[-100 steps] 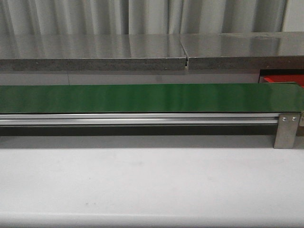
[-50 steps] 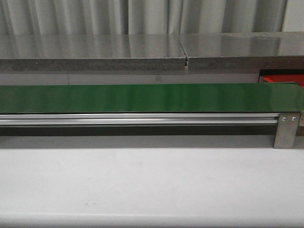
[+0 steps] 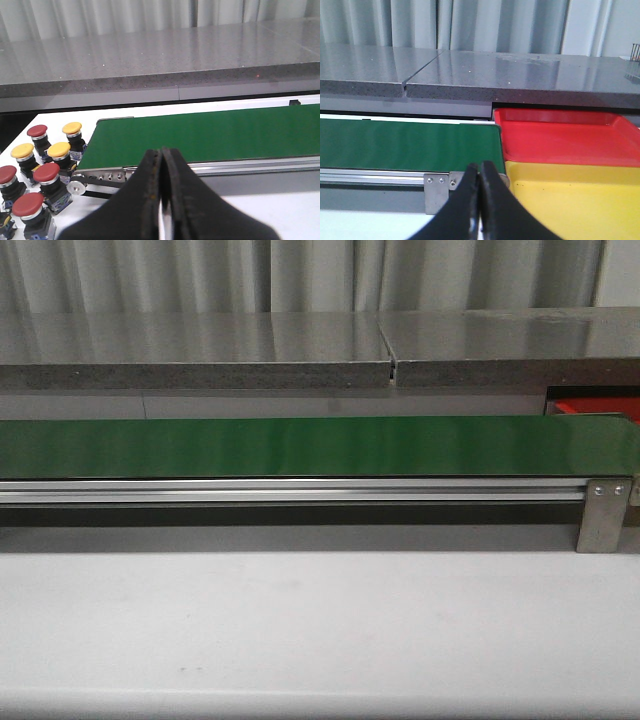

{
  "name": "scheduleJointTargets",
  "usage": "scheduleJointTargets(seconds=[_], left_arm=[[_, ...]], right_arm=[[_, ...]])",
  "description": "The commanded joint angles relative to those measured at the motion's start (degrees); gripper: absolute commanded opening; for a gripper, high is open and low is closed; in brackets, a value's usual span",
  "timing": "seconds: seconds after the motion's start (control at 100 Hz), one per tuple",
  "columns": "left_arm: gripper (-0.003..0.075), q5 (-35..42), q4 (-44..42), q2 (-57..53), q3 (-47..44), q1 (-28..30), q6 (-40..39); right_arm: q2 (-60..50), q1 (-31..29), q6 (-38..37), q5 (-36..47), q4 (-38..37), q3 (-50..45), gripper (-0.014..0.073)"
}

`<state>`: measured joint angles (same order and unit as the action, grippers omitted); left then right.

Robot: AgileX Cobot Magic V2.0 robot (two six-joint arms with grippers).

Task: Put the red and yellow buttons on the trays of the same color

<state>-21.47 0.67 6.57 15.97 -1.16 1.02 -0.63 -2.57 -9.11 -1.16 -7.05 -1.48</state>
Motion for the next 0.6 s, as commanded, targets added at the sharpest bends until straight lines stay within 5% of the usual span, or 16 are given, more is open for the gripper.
scheduleJointTargets(seconds=[0.0, 0.37, 0.59], left_arm=[[-0.0020, 1.04, 0.44, 5.88, 6.01, -0.22, -0.08], [0.0014, -1.30, 4.47, 28.69, 16.70, -0.13, -0.08], [0.0417, 1.70, 4.35, 35.62, 18.14, -0.13, -0.08]], right_arm=[[-1.06, 0.19, 0.19, 4.55, -0.67, 1.26, -0.0066], [-1.06, 0.19, 0.19, 4.55, -0.67, 1.26, -0.0066], [-1.06, 0.19, 0.19, 4.55, -0.67, 1.26, -0.0066]])
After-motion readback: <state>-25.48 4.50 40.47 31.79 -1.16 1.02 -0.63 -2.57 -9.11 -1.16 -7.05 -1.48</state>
